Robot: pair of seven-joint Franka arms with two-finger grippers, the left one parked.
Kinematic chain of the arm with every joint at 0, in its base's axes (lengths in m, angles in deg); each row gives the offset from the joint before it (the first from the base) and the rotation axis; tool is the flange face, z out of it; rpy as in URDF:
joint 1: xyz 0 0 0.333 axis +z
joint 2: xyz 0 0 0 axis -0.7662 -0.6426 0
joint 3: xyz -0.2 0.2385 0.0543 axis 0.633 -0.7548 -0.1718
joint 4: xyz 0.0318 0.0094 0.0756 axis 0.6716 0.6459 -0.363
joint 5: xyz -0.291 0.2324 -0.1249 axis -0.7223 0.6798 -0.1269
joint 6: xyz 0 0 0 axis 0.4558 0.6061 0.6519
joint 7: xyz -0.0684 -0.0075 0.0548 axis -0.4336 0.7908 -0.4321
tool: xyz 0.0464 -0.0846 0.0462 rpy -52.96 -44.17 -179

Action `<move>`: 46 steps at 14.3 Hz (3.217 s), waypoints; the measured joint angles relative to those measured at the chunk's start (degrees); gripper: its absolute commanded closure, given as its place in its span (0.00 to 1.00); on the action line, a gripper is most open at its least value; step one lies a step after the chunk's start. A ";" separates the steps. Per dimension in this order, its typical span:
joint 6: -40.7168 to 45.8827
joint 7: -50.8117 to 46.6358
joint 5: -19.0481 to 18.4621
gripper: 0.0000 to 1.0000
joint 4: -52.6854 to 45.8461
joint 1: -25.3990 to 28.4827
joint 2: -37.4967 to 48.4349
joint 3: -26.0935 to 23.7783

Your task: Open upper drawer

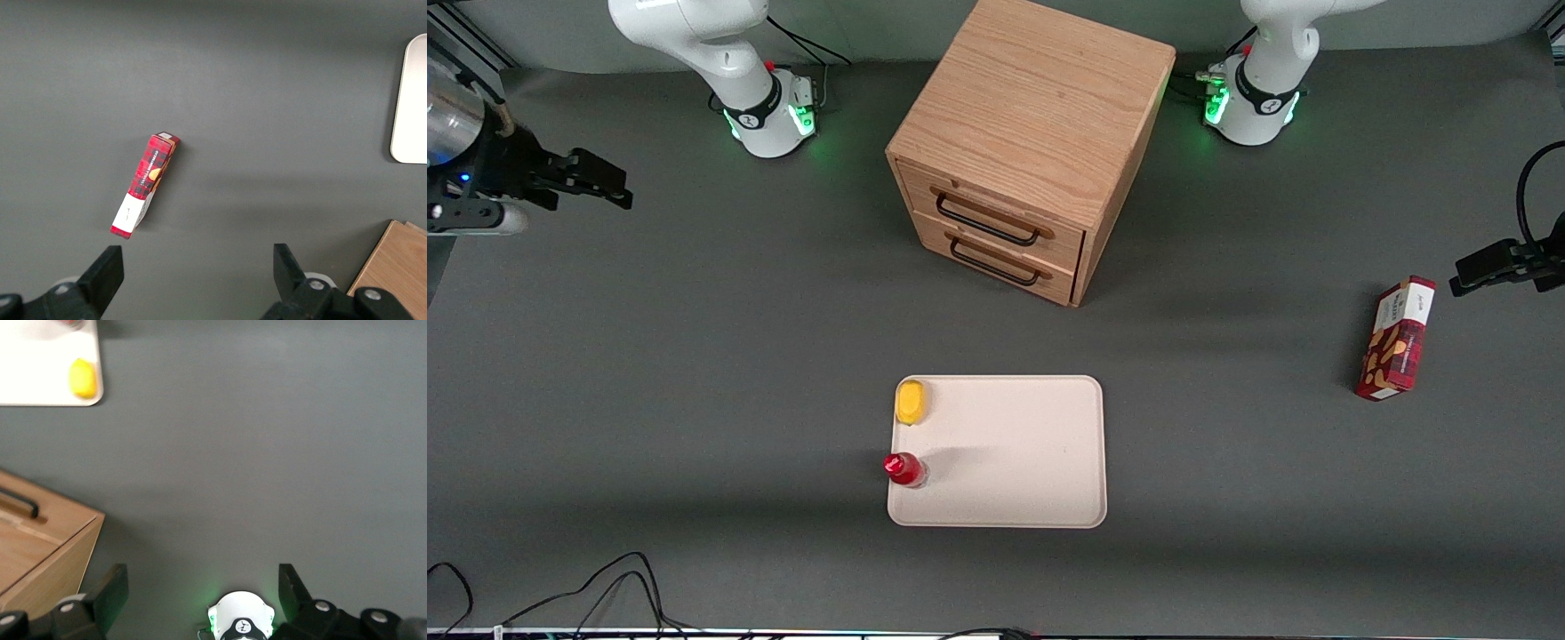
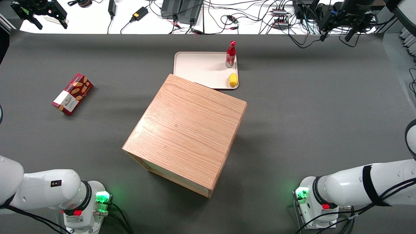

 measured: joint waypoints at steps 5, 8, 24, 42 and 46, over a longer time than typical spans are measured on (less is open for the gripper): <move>0.00 14.02 7.05 0.00 -4.50 0.16 -3.28 -3.94; -0.04 15.09 14.97 0.00 -6.29 0.40 -7.45 -8.89; -21.30 30.34 23.52 0.00 -7.92 3.95 -36.96 -28.47; -25.23 30.29 21.94 0.00 -4.26 3.19 -37.13 -30.83; -24.27 30.29 21.91 0.00 -4.81 2.56 -37.13 -30.82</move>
